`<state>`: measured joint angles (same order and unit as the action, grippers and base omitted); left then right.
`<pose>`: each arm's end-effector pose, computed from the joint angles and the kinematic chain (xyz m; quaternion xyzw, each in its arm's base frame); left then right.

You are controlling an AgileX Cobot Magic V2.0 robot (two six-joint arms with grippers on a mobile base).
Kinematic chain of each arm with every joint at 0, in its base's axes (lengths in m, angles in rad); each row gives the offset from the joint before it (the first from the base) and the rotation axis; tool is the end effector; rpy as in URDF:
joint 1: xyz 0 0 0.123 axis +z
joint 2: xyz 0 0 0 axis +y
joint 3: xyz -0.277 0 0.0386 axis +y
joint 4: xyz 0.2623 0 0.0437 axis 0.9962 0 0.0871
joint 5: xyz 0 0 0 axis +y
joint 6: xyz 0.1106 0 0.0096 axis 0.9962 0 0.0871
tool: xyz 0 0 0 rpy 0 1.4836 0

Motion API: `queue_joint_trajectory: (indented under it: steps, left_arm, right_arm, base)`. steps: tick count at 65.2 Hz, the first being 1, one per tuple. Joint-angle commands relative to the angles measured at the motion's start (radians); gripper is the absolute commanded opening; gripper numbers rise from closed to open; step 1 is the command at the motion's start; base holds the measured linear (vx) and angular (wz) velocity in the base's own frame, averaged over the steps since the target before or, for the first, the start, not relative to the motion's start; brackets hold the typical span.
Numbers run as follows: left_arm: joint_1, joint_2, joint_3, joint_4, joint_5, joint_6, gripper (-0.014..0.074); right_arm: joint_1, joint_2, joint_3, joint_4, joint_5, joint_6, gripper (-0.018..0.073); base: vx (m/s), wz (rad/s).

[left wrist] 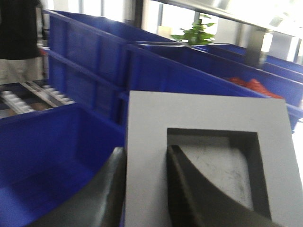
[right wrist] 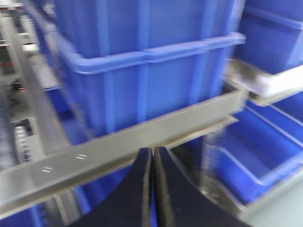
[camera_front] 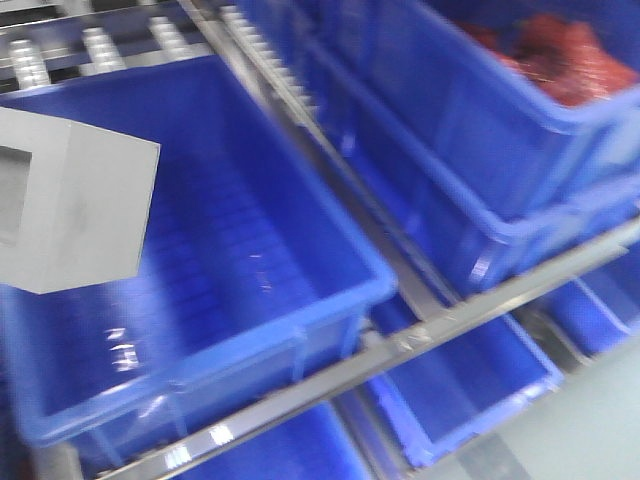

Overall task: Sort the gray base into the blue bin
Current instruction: 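Turn the base to face the rack of empty blue bins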

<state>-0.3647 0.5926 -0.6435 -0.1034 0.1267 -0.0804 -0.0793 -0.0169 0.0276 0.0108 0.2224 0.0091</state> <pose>0.1513 -0.0593 0.3680 0.0684 0.6995 -0.1968 0.6836 0.0947 -0.0073 0.1816 0.0366 0.7559 -0.0186 0.6534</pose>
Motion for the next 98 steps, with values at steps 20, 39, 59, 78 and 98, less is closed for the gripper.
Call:
queue_joint_trajectory:
  steps: [20,39,59,78,98]
  left_arm:
    - [-0.001,0.000,-0.033,-0.012,-0.112,-0.007,-0.0006]
    - [-0.001,0.000,-0.033,-0.012,-0.112,-0.007,-0.0006]
    - [-0.001,0.000,-0.033,-0.012,-0.112,-0.007,-0.0006]
    - [-0.001,0.000,-0.033,-0.012,-0.112,-0.007,-0.0006]
    - [-0.001,0.000,-0.033,-0.012,-0.112,-0.007,-0.0006]
  right_arm:
    - [-0.002,0.003,0.001,-0.005,-0.075,-0.009,-0.0005]
    - [-0.002,0.003,0.001,-0.005,-0.075,-0.009,-0.0005]
    - [-0.002,0.003,0.001,-0.005,-0.075,-0.009,-0.0005]
    - [-0.002,0.003,0.001,-0.005,-0.075,-0.009,-0.0005]
    - [-0.002,0.003,0.001,-0.005,-0.075,-0.009,-0.0005]
  base:
    - [0.07,0.53]
    - [0.05,0.36]
    - [0.05,0.33]
    - [0.03,0.22]
    - [0.01,0.08]
